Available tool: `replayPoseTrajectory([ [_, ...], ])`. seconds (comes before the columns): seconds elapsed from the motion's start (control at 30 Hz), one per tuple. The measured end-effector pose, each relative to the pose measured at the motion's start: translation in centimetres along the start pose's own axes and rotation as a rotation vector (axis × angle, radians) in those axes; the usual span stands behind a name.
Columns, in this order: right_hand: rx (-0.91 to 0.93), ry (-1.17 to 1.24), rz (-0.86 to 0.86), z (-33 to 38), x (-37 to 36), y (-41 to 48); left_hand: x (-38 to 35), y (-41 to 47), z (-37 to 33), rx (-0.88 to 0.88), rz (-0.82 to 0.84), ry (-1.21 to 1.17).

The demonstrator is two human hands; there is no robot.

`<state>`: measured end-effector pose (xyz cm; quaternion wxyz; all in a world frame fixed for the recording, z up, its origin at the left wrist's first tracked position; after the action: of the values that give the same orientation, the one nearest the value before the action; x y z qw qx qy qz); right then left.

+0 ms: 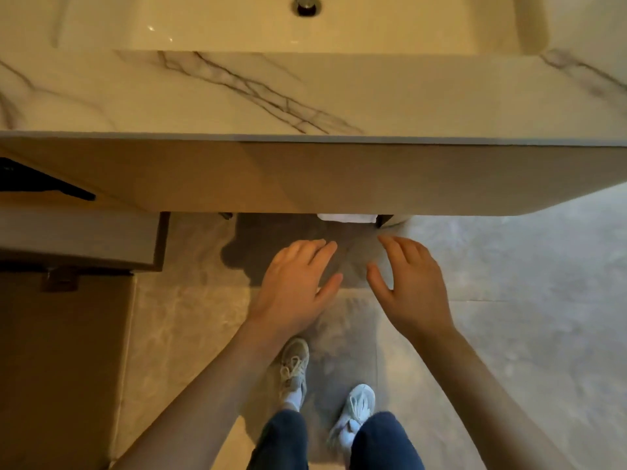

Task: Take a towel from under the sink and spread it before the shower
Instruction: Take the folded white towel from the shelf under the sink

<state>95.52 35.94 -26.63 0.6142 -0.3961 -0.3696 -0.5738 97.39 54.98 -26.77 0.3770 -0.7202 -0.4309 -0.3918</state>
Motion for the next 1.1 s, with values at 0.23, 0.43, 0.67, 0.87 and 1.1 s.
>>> replayPoseTrajectory([
  [0.23,-0.029,0.019,-0.022,-4.0,-10.5,2.8,-7.8,4.2,4.8,-0.016,0.019,0.043],
  [0.43,0.040,-0.044,-0.095,-9.8,-20.3,5.1,-18.5,9.6,8.5,-0.006,-0.040,0.059],
  [0.67,0.119,-0.151,-0.160,-18.1,-33.3,6.2,-32.9,13.8,13.6,-0.083,-0.153,0.086],
  [0.87,0.157,-0.146,-0.078,-22.9,-41.0,5.8,-41.2,13.3,17.5,-0.169,-0.094,0.166],
  [1.1,0.129,-0.058,-0.223,-23.0,-36.7,6.9,-38.5,13.7,17.0,-0.188,-0.266,0.007],
])
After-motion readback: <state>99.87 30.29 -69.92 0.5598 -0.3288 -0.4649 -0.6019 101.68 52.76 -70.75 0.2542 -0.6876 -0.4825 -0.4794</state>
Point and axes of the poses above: each hand's wrist, its own y-axis towards the middle knuckle, its own x-axis out of the back of the hand, z = x × y, the point moved 2 cm from there along y, towards the middle knuckle, and after that the axes turned 3 degrees about x, right-handed, at the moved point
